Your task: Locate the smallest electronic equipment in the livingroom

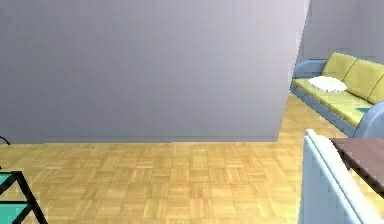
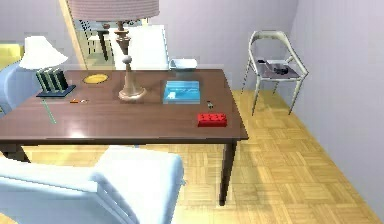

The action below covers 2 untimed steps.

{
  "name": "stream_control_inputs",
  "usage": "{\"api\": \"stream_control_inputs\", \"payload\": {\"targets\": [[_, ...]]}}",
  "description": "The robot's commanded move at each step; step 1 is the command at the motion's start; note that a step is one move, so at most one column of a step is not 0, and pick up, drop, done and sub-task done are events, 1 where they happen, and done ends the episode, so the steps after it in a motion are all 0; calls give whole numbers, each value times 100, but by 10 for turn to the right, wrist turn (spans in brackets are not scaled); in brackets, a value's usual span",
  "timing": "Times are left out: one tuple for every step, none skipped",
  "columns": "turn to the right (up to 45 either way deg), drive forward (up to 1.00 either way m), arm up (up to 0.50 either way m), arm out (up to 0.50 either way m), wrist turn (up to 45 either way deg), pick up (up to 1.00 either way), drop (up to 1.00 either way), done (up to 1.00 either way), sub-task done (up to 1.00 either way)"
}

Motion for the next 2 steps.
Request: {"api": "stream_control_inputs", "payload": {"targets": [[0,15,0,0,0,0,0,0,0],[450,0,0,0,0,0,0,0,0]]}}
